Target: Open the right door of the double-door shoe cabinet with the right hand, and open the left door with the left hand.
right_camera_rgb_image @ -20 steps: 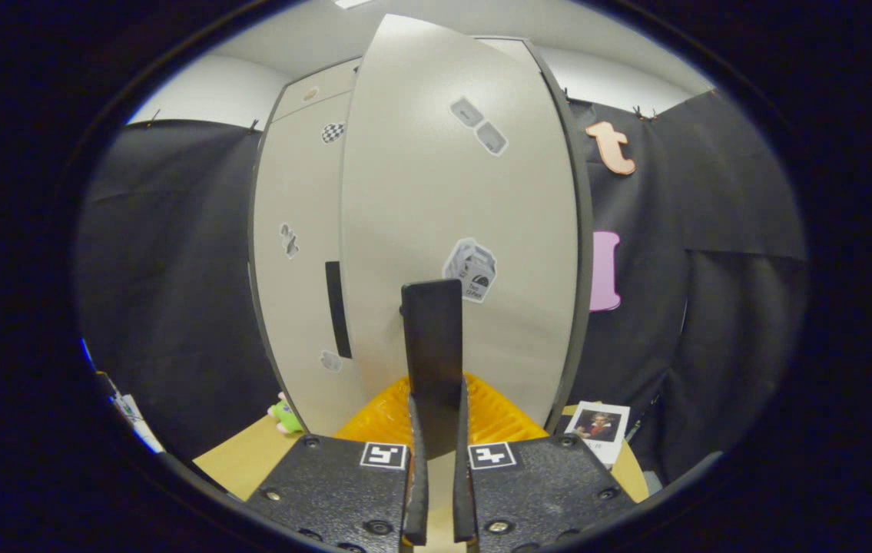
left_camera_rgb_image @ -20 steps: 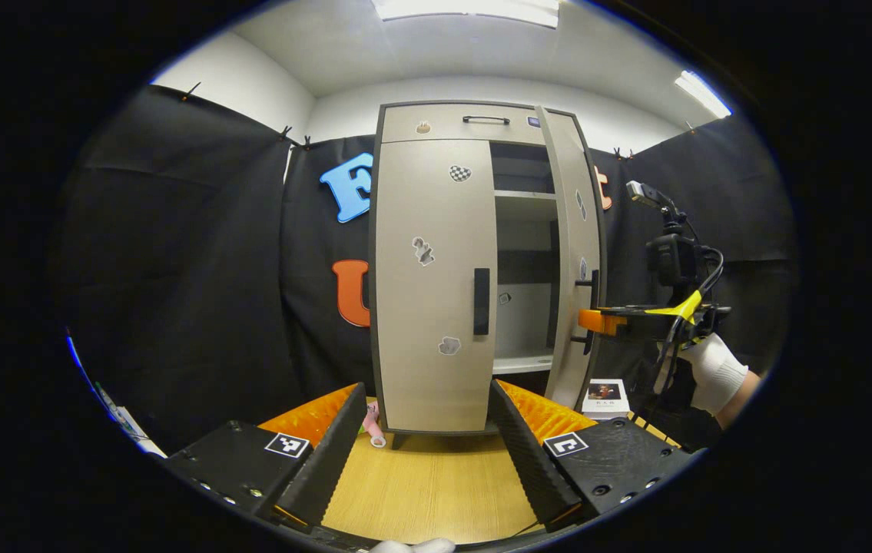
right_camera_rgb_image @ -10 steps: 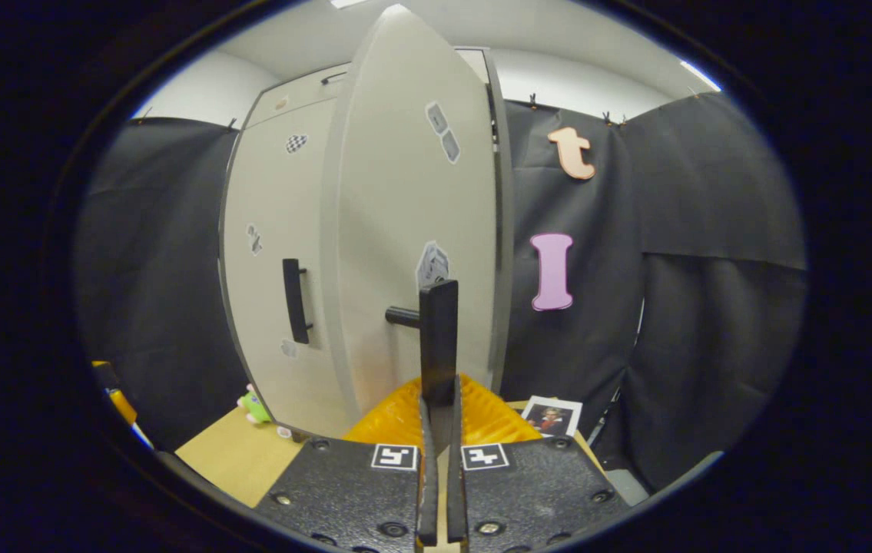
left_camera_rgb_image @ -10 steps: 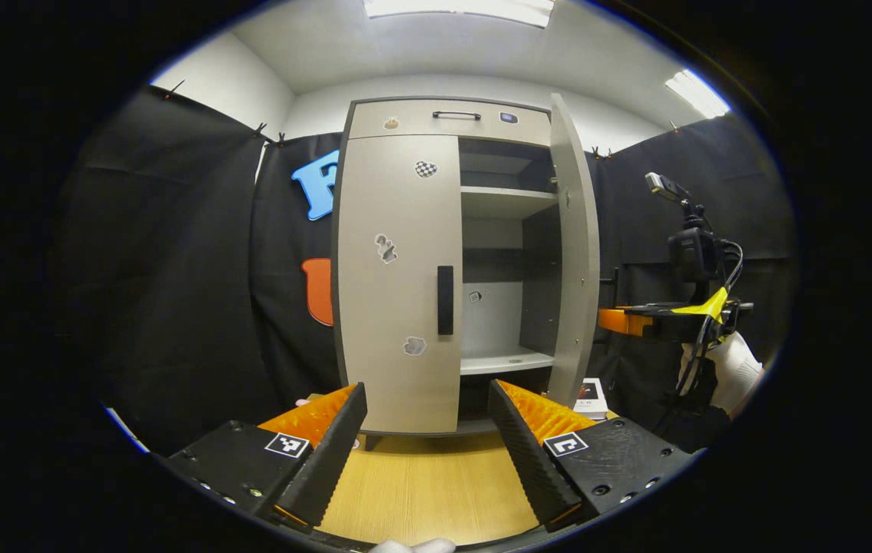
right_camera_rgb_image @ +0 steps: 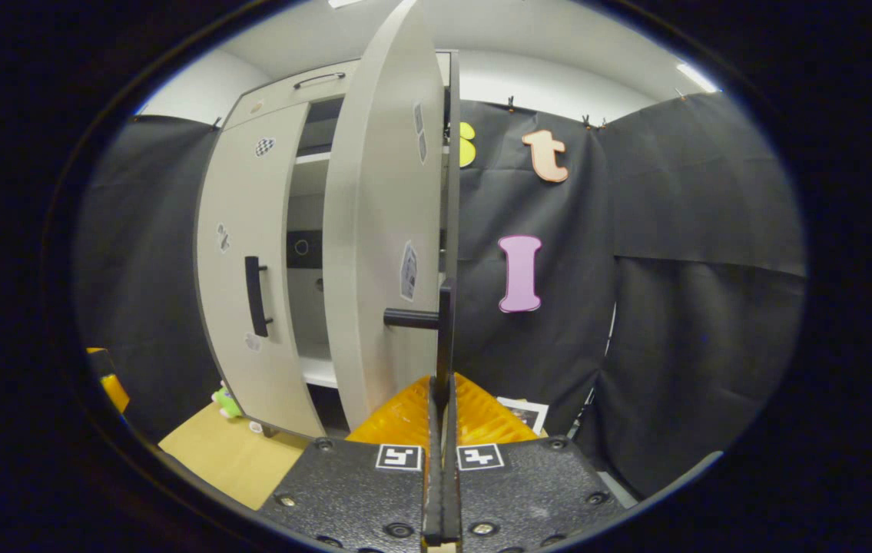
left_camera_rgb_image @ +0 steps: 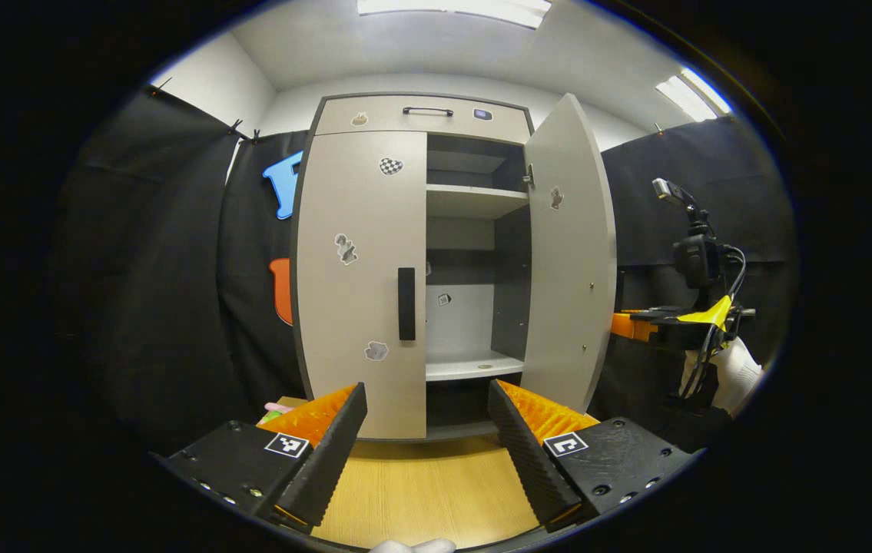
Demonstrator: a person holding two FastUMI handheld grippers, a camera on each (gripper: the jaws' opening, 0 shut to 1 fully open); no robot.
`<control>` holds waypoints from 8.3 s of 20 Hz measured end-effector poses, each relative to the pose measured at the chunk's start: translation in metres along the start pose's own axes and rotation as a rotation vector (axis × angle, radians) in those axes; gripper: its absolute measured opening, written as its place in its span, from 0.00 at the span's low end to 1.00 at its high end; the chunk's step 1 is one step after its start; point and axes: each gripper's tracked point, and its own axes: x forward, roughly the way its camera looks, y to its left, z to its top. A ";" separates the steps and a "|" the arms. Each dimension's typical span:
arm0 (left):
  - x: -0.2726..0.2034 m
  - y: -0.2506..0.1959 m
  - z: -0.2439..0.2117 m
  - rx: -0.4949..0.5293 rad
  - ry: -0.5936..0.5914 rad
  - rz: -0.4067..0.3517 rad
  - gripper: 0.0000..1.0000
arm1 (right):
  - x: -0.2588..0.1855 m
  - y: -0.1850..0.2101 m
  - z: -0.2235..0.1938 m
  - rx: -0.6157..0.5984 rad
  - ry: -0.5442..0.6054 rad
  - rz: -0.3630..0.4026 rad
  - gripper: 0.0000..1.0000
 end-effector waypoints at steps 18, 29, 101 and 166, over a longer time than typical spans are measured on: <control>0.019 -0.004 0.004 0.021 0.000 -0.008 0.95 | -0.008 -0.032 0.004 0.002 -0.054 -0.009 0.05; 0.025 0.035 0.004 0.018 -0.010 0.058 0.95 | -0.081 -0.020 0.032 -0.076 -0.161 -0.089 1.00; 0.242 0.078 0.010 0.024 -0.013 0.009 0.05 | -0.133 0.109 -0.007 -0.015 -0.040 0.123 1.00; 0.079 0.262 -0.011 0.059 -0.052 0.350 0.95 | -0.144 0.197 -0.024 -0.019 -0.019 0.350 1.00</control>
